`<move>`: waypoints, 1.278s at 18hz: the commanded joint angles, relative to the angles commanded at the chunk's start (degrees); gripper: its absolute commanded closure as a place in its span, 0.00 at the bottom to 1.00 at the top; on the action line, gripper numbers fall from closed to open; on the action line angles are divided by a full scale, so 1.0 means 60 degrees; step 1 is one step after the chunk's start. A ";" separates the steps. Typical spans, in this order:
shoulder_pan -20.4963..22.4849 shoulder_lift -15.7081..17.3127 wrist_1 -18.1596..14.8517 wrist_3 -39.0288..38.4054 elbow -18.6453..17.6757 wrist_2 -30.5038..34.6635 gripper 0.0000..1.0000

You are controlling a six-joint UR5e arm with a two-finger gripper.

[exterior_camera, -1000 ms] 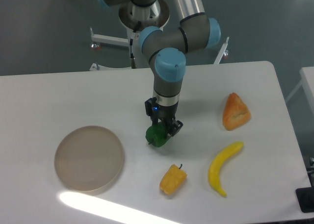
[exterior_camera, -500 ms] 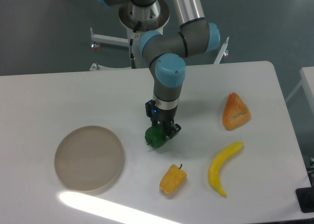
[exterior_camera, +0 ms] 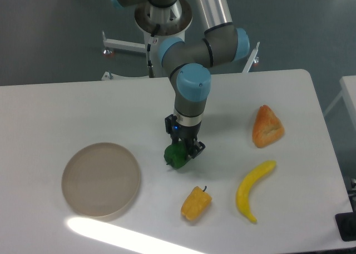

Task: Place the green pepper on the table
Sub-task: 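Lower the green pepper onto the table and open the gripper, then lift the open gripper away from the green pepper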

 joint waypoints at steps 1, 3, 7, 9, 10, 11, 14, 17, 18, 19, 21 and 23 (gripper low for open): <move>0.0015 0.0014 0.0000 0.0000 0.0001 0.0000 0.02; 0.0044 0.0044 0.0000 -0.0015 0.0015 -0.0015 0.00; 0.0073 0.0117 -0.0015 -0.0015 0.0015 -0.0029 0.00; 0.0103 0.0132 -0.0015 -0.0015 0.0030 -0.0029 0.00; 0.0117 0.0161 -0.0015 -0.0015 0.0030 -0.0029 0.00; 0.0190 0.0175 -0.0029 -0.0015 0.0044 -0.0015 0.00; 0.0439 0.0264 -0.0044 -0.0015 0.0190 0.0058 0.00; 0.0688 0.0293 -0.0234 -0.0029 0.0673 0.0088 0.00; 0.0790 0.0293 -0.0235 0.0014 0.0790 0.0059 0.00; 0.0849 0.0278 -0.0235 0.0058 0.0908 0.0073 0.00; 0.0879 0.0205 -0.0235 0.0059 0.1215 0.0073 0.00; 0.1054 0.0132 -0.0409 0.0117 0.1624 0.0073 0.00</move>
